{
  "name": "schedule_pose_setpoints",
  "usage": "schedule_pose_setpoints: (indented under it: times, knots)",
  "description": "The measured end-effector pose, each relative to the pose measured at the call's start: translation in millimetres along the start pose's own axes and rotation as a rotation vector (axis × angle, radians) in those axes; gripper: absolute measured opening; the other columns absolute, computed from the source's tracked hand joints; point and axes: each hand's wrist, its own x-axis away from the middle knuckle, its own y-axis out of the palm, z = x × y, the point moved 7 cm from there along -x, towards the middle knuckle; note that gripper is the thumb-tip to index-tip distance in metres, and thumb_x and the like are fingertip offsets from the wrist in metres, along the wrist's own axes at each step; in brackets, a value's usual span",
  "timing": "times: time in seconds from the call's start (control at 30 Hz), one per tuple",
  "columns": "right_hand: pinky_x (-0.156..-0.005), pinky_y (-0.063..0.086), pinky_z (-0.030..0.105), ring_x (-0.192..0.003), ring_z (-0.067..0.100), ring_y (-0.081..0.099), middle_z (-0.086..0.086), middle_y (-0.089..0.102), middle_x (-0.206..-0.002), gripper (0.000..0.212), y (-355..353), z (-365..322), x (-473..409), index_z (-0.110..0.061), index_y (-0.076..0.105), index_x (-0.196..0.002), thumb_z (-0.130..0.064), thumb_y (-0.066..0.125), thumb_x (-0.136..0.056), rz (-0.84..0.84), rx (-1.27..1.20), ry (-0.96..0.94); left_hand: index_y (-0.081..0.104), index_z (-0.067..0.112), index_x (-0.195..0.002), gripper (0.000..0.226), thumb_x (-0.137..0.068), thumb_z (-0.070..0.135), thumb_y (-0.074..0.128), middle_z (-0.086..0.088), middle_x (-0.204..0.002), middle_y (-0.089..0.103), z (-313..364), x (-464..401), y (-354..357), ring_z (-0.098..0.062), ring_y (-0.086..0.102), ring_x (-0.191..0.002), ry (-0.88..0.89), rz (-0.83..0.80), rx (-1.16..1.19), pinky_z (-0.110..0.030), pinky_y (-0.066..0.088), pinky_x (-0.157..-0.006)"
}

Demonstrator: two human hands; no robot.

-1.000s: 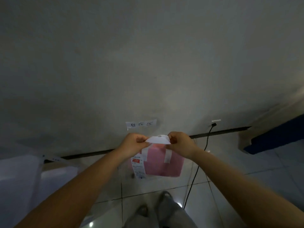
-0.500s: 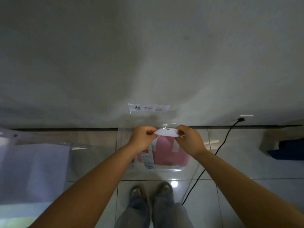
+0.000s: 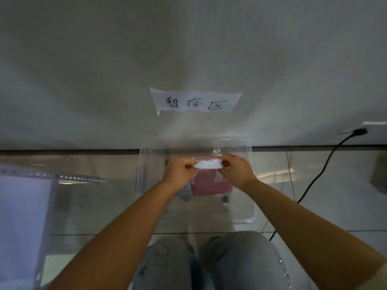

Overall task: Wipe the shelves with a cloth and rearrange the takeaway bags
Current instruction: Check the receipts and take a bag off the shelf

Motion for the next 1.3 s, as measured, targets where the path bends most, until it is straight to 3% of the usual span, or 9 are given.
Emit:
schedule_pose_setpoints:
  times: [0.1,0.2,0.43,0.6,0.73,0.93,1.1,1.17,1.3]
  knots:
    - [-0.076,0.043,0.024,-0.09,0.019,0.06,0.0,0.065,-0.097,0.015,31,18,-16,-0.014,0.062,-0.1,-0.02,0.066,-0.087,-0.031,-0.052,0.029,0.076,0.007,-0.094,0.013,-0.086,0.014,0.069,-0.009,-0.092,0.074,-33,-15,14,-0.013,0.063,-0.077,-0.052,-0.019,-0.024,-0.02,0.045,-0.065]
    - [-0.083,0.047,0.024,-0.101,0.02,0.062,0.003,0.066,-0.109,0.031,52,30,-14,-0.017,0.06,-0.117,-0.021,0.067,-0.087,-0.098,-0.117,0.083,0.073,0.008,-0.108,0.024,-0.084,0.011,0.071,-0.007,-0.106,0.072,-56,-13,19,-0.019,0.067,-0.092,-0.117,-0.042,-0.019,-0.023,0.049,-0.077]
    - [-0.089,0.045,0.027,-0.108,0.02,0.059,0.004,0.063,-0.122,0.041,27,3,29,-0.019,0.055,-0.127,-0.028,0.066,-0.088,-0.159,-0.093,0.123,0.07,0.006,-0.111,0.028,-0.084,0.01,0.071,-0.01,-0.112,0.07,-45,31,-22,-0.025,0.066,-0.102,-0.196,0.004,0.03,-0.032,0.051,-0.092]
    - [-0.092,0.043,0.025,-0.11,0.02,0.059,0.006,0.063,-0.123,0.039,-35,-59,77,-0.016,0.056,-0.127,-0.026,0.064,-0.09,-0.132,-0.107,0.092,0.068,0.009,-0.117,0.029,-0.089,0.016,0.067,-0.009,-0.115,0.068,18,81,-71,-0.024,0.064,-0.1,-0.166,0.017,0.073,-0.023,0.046,-0.075]
    - [-0.09,0.041,0.021,-0.109,0.018,0.06,0.005,0.064,-0.119,0.037,-95,-125,125,-0.015,0.059,-0.124,-0.027,0.064,-0.09,-0.096,-0.109,0.012,0.064,0.011,-0.123,0.031,-0.093,0.021,0.061,-0.008,-0.12,0.067,81,128,-124,-0.018,0.062,-0.104,-0.065,0.041,0.037,-0.022,0.042,-0.084]
    - [-0.091,0.048,0.028,-0.095,0.015,0.062,-0.001,0.067,-0.105,0.021,-181,-229,202,-0.017,0.066,-0.109,-0.022,0.063,-0.09,-0.069,-0.127,-0.132,0.057,0.019,-0.132,0.04,-0.093,0.03,0.059,-0.002,-0.13,0.061,175,221,-224,-0.018,0.058,-0.116,0.114,0.125,-0.055,-0.026,0.042,-0.094]
    - [-0.071,0.037,-0.002,-0.08,-0.004,0.059,-0.012,0.065,-0.09,0.009,-235,-315,265,-0.021,0.067,-0.095,-0.016,0.063,-0.089,-0.042,-0.108,-0.355,0.062,0.021,-0.126,0.037,-0.091,0.032,0.062,-0.001,-0.124,0.063,219,309,-311,-0.017,0.06,-0.11,0.209,0.346,-0.112,-0.019,0.038,-0.088]
    - [-0.072,0.038,0.0,-0.079,-0.01,0.058,-0.013,0.065,-0.088,0.01,-247,-349,295,-0.022,0.066,-0.096,-0.016,0.064,-0.088,-0.061,-0.097,-0.468,0.06,0.023,-0.127,0.039,-0.09,0.036,0.063,0.003,-0.125,0.062,227,350,-333,-0.013,0.058,-0.111,0.197,0.418,-0.111,-0.018,0.037,-0.088]
    - [-0.091,0.048,0.022,-0.098,0.005,0.062,-0.008,0.068,-0.105,0.021,-251,-413,353,-0.024,0.066,-0.108,-0.018,0.065,-0.088,-0.144,-0.083,-0.693,0.056,0.028,-0.13,0.042,-0.09,0.04,0.062,0.011,-0.125,0.058,230,432,-364,-0.006,0.055,-0.109,0.169,0.534,-0.069,-0.019,0.04,-0.091]
